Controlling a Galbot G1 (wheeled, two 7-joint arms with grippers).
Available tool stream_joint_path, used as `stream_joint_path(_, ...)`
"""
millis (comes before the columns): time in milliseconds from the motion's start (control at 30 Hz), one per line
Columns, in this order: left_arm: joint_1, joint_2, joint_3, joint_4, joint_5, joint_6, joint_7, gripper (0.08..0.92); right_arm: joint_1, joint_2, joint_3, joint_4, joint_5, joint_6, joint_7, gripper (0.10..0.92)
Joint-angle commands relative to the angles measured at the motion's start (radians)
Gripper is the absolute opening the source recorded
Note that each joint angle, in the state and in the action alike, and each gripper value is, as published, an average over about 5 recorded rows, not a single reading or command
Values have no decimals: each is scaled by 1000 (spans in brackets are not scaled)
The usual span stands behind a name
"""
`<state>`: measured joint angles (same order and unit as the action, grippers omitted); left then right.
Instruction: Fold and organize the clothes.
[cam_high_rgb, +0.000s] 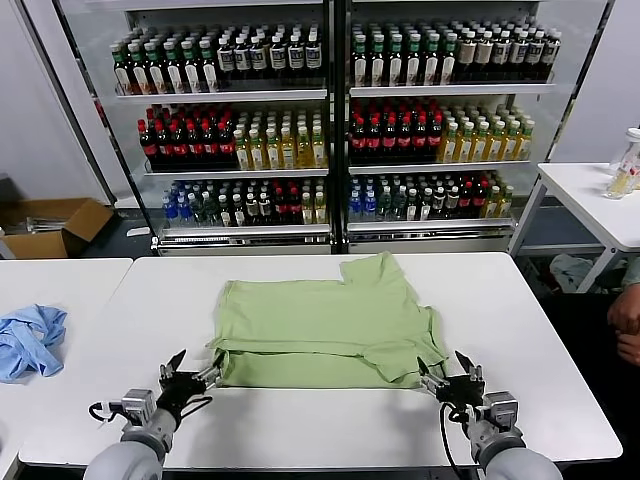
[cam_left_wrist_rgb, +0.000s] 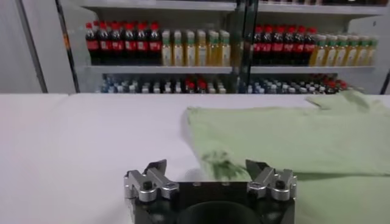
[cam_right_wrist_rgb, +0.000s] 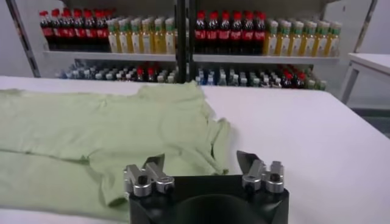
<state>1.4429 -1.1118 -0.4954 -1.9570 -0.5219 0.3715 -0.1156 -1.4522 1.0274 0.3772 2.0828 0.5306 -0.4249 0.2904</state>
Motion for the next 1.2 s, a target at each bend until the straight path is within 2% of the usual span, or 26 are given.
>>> stream_joint_path(33, 73, 0, 1, -58, -35, 29, -11, 822, -33, 11, 2, -4, -3, -12, 14, 822)
stream_joint_path(200, 64, -6, 4, -45, -4, 78, -46, 823, 6, 21, -14, -46, -7, -5, 15, 803)
stream_joint_path(300, 46, -16, 3, -20, 27, 107, -70, 806, 10, 22, -13, -65, 0, 10, 13, 733)
stream_joint_path(367, 32, -22, 1, -6, 18, 117, -81, 767, 9, 25, -14, -72, 7, 17, 13, 672)
stream_joint_path(967, -7, -51, 26, 25, 15, 95, -56, 247, -6, 28, -16, -50, 26, 0, 16, 161)
stream_joint_path(1067, 27, -50, 22, -14, 19, 93, -57, 170, -32, 22, -4, -11, 26, -2, 18, 124)
stream_joint_path(1200, 127, -29, -5, -148, 21, 117, -67, 105, -101, -2, 28, 80, 32, -11, 23, 122)
